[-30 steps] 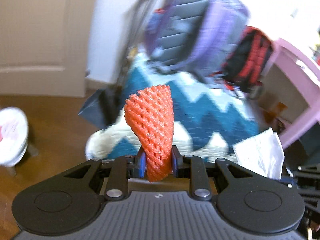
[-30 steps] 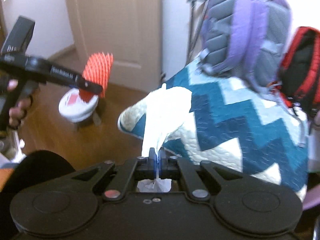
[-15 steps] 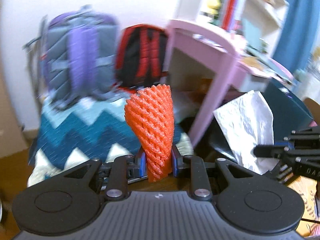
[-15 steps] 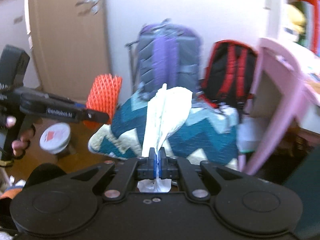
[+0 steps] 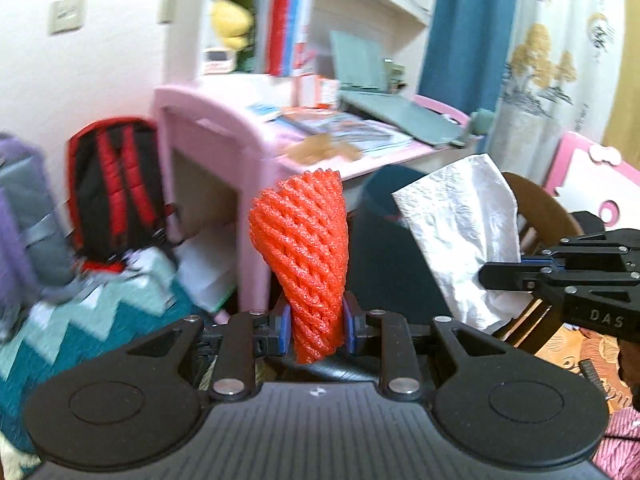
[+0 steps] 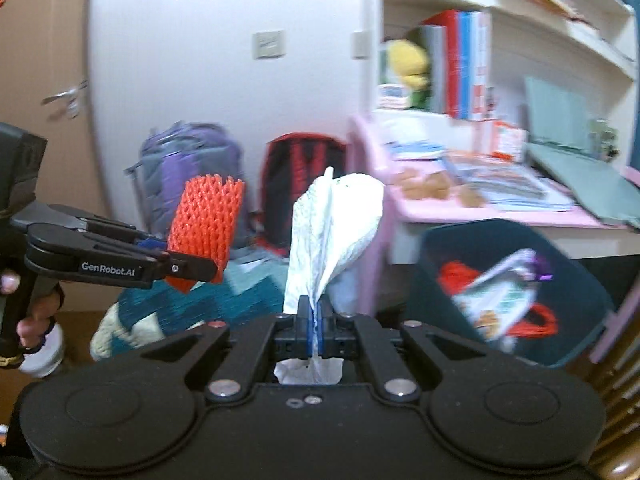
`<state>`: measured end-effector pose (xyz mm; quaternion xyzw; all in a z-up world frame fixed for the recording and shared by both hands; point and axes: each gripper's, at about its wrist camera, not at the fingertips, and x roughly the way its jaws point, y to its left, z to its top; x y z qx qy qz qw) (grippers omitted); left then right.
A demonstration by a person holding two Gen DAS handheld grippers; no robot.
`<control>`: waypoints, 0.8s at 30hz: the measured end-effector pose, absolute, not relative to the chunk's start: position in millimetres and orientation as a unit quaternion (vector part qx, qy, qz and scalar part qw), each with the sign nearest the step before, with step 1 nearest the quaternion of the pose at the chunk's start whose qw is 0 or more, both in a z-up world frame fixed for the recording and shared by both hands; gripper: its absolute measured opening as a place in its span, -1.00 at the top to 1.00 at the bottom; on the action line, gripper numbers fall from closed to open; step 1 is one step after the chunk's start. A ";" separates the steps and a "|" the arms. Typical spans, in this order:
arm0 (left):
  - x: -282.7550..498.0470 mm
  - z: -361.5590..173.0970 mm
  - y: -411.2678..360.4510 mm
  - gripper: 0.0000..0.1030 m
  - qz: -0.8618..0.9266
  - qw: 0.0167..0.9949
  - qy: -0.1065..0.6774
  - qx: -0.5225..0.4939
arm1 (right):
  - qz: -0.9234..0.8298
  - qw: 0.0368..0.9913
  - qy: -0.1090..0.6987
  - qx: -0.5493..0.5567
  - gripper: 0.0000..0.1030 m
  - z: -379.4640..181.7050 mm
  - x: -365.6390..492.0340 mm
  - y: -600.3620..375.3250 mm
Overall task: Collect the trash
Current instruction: 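Carry the orange foam net and white tissue with both tools to the teal bin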
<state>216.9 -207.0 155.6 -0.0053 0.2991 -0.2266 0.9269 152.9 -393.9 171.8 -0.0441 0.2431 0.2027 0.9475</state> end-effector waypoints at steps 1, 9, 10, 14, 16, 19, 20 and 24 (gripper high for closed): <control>222.2 160.5 -219.0 0.52 -0.236 0.924 0.300 -0.004 | 0.193 0.950 0.240 -0.040 0.95 174.3 155.6 -403.4; 260.8 180.5 -303.3 0.52 -0.281 0.911 0.302 0.027 | 0.119 0.967 0.225 -0.027 0.95 185.3 169.8 -464.5; 266.6 181.0 -315.0 0.52 -0.287 0.908 0.303 0.030 | 0.112 0.967 0.226 -0.024 0.95 185.9 173.1 -471.6; 281.5 180.5 -351.6 0.52 -0.303 0.900 0.312 0.043 | 0.080 0.969 0.235 -0.015 0.95 184.9 191.1 -497.0; 289.3 179.8 -367.4 0.52 -0.307 0.896 0.316 0.050 | 0.068 0.968 0.243 -0.011 0.95 181.4 199.9 -506.9; 300.8 176.5 -390.7 0.52 -0.310 0.893 0.320 0.067 | 0.049 0.965 0.258 -0.009 0.95 174.4 216.0 -518.1; 304.7 173.7 -398.4 0.53 -0.311 0.890 0.325 0.075 | 0.046 0.963 0.265 -0.007 0.95 171.9 221.5 -520.6; 319.1 162.4 -418.7 0.53 -0.312 0.880 0.347 0.085 | 0.027 0.955 0.294 0.002 0.95 160.8 247.1 -530.6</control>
